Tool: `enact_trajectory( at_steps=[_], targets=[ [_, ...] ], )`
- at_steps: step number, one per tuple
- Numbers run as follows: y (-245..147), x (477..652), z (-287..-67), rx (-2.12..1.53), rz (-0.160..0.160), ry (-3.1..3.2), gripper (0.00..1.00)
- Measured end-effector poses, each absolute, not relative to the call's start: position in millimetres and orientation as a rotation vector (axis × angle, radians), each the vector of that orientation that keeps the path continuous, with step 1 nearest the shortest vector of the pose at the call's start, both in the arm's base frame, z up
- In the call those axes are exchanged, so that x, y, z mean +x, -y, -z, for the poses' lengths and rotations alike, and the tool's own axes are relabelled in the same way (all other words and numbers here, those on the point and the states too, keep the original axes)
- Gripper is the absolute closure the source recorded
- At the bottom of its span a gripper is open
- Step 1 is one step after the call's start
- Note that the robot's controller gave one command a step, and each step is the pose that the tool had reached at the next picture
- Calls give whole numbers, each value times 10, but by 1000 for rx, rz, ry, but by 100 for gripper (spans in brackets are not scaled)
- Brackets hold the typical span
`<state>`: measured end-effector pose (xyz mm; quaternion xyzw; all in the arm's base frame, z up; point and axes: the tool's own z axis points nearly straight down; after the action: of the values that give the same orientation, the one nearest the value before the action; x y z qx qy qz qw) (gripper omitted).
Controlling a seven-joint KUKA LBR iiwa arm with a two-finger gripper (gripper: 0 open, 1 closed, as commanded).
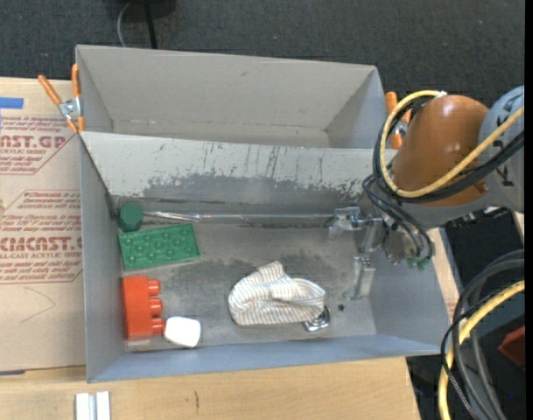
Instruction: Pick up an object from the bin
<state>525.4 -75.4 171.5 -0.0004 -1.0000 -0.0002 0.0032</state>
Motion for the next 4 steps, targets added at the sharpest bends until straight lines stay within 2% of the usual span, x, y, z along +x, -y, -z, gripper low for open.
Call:
enact_trajectory(
  at_steps=[1,2,3,4],
  targets=[
    [751,5270,-1760,0,-1,3142,0],
    [553,5192,-1326,85,-2,3145,0],
    [441,5020,-959,-18,2,3140,0],
    [53,5011,-950,-81,-3,3139,0]
  ],
)
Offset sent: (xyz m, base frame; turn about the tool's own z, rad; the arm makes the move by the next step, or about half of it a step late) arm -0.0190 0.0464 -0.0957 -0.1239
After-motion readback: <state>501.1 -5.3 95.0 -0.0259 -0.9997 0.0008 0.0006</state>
